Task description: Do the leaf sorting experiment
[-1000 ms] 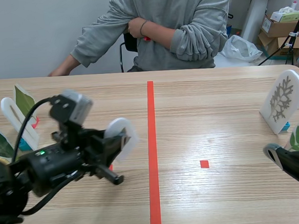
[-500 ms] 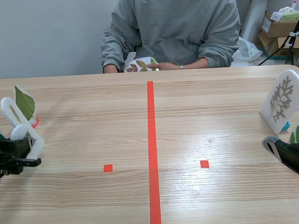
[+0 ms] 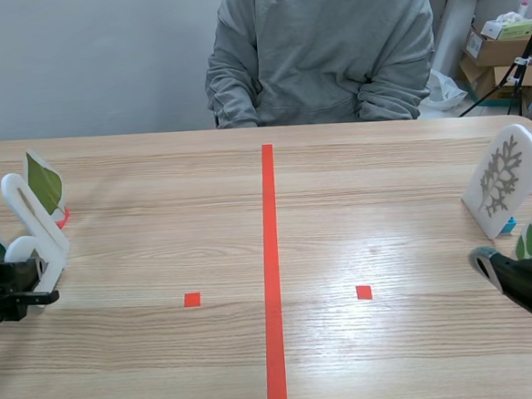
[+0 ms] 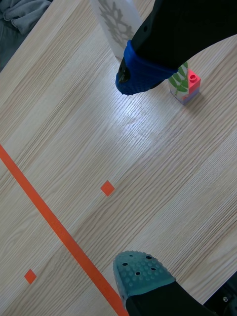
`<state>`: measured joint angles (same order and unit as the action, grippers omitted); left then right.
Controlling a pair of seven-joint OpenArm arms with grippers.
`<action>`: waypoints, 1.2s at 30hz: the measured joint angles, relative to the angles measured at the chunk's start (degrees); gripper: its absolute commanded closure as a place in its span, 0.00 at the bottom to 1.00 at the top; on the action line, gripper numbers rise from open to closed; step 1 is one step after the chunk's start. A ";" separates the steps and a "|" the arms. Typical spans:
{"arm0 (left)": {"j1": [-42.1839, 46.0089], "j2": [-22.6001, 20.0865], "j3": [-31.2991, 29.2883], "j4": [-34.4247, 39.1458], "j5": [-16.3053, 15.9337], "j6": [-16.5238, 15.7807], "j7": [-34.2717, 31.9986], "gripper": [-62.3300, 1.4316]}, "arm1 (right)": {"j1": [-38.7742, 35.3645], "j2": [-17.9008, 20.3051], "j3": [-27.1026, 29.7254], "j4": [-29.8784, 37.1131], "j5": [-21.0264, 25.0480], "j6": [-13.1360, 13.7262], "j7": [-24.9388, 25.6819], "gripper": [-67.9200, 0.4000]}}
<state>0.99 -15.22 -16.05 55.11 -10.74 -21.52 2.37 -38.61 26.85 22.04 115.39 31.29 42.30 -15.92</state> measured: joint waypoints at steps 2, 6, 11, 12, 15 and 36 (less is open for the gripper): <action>0.13 0.00 0.00 0.04 0.11 -0.09 0.39 0.82 | 0.00 0.00 0.00 0.00 0.00 0.00 0.02 0.00; 0.31 0.02 0.00 0.04 0.20 -0.09 0.48 0.74 | 0.00 0.00 0.00 0.00 0.00 0.00 0.02 0.00; 0.28 0.02 0.00 0.07 0.20 -0.09 0.44 0.58 | 0.00 0.00 0.00 0.00 0.00 0.00 0.02 0.00; 0.28 0.02 0.00 0.07 0.20 -0.09 0.44 0.54 | 0.00 0.00 0.00 0.00 0.00 0.00 0.02 0.00; 0.28 0.02 0.00 0.07 0.20 -0.09 0.42 0.43 | 0.00 0.00 0.00 0.00 0.00 0.00 0.02 0.00; 24.48 0.61 -10.25 14.99 -0.79 -5.35 -13.62 0.18 | 0.00 0.00 0.00 0.00 0.00 0.00 -1.31 0.00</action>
<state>25.47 -14.61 -26.30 70.11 -11.53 -26.87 -11.25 -38.61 26.85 22.04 115.39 31.29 42.30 -17.23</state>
